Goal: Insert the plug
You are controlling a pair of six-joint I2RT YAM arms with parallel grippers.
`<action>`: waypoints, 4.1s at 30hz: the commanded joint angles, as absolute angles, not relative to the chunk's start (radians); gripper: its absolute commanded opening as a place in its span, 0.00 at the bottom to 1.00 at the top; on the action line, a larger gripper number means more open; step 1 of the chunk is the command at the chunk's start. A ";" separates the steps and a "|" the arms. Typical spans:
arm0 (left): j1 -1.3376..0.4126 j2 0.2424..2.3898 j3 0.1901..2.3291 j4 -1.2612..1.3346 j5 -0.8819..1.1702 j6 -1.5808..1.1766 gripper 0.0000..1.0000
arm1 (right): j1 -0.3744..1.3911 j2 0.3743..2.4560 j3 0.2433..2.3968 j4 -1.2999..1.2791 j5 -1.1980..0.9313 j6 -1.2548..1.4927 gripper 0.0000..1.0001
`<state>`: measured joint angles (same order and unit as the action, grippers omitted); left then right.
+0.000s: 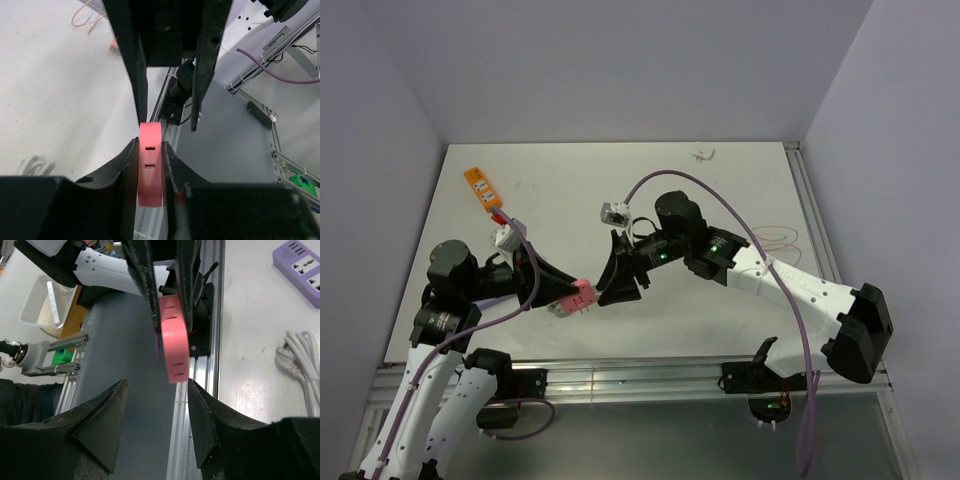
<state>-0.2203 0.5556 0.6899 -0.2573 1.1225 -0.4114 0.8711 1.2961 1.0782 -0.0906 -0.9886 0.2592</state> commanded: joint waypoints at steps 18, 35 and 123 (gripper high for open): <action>-0.227 0.494 0.689 -0.146 0.950 -0.477 0.67 | 0.942 1.355 1.049 0.242 -0.885 0.535 0.00; -0.227 0.305 0.568 0.150 0.844 -0.701 0.90 | 0.943 1.163 0.891 0.489 -0.621 0.729 0.00; 0.271 0.932 1.020 -1.040 -0.416 -0.919 0.94 | 1.029 1.994 1.657 0.078 -0.554 -0.311 0.00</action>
<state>0.1833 0.9184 1.0519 -0.9867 -0.4301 -0.8707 1.0195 1.9697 1.5944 0.0120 -0.4961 -0.2073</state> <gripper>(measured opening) 0.950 0.270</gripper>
